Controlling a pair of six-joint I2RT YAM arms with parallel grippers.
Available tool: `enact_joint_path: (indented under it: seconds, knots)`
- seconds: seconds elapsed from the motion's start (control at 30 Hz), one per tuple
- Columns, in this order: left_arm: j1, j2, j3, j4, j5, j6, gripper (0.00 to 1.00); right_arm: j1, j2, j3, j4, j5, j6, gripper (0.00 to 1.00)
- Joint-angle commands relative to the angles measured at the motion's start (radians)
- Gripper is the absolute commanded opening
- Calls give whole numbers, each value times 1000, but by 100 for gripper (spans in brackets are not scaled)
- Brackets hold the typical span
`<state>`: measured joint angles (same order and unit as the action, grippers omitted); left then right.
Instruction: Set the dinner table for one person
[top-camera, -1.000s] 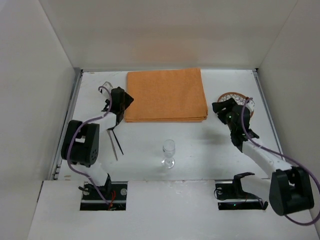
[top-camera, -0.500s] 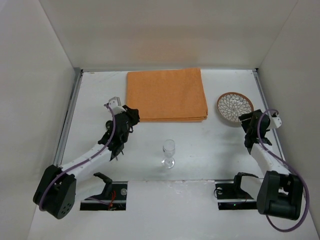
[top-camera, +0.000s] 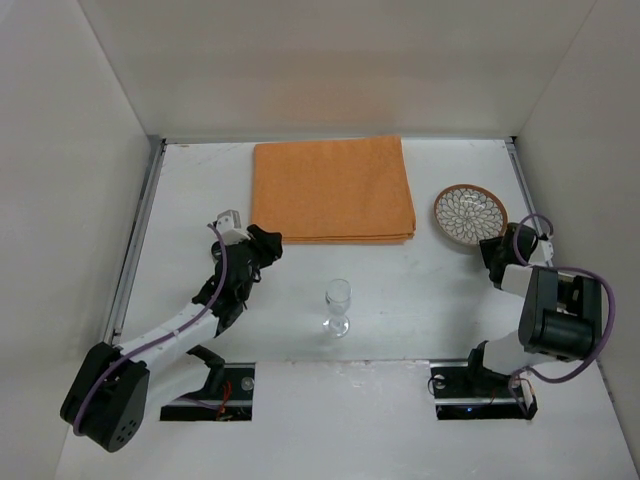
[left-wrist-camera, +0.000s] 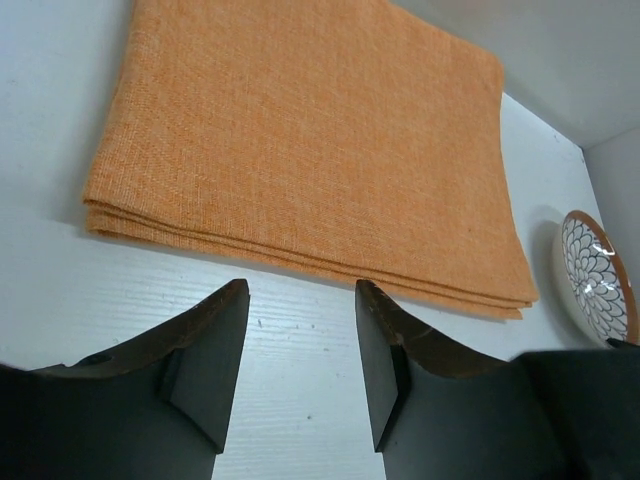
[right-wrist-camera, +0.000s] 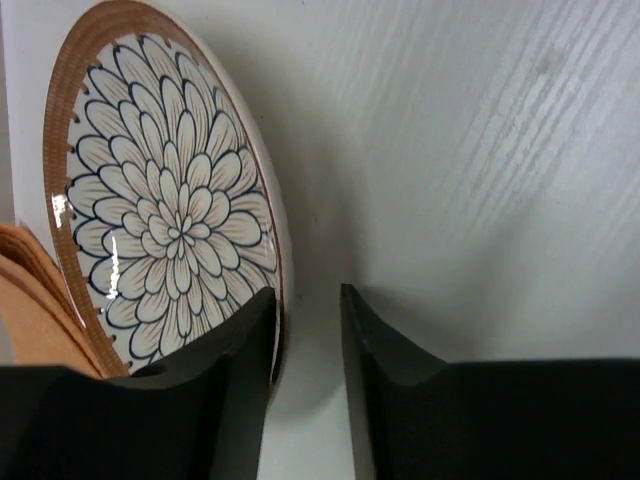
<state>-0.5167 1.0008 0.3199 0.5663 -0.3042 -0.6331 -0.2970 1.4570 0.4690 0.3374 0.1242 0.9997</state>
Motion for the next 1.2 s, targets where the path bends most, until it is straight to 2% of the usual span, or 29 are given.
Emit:
enact_joint_path:
  seconds: [0.0,0.07,0.1,0.2,0.37,0.47,0.53,0.67,0.9,0.97,1.17]
  knots:
    - [4,4,-8,86,10,-8,45,-18,45,46,121,-14,48,35]
    - [7,10,-8,86,10,-8,45,-30,78,65,124,-18,57,23]
    - [10,12,-8,86,8,-8,46,-37,82,68,129,-29,63,14]
    - [22,10,-15,87,1,-13,48,-46,11,47,141,-34,95,2]
    - [47,2,-31,107,2,-43,56,-28,-252,29,158,-9,65,1]
    - [60,7,-38,113,8,-57,56,61,-340,83,152,-38,1,1]
    - [65,4,-41,113,8,-59,57,132,-342,126,141,-50,-19,1]
    - [76,1,-50,121,5,-63,58,297,-213,241,147,-104,-13,1]
    - [93,-8,-61,124,0,-71,58,546,135,549,169,-215,20,1]
    - [94,2,-58,124,8,-71,58,591,227,653,150,-250,13,2]
    - [91,18,-51,126,14,-70,58,649,433,862,63,-221,25,2]
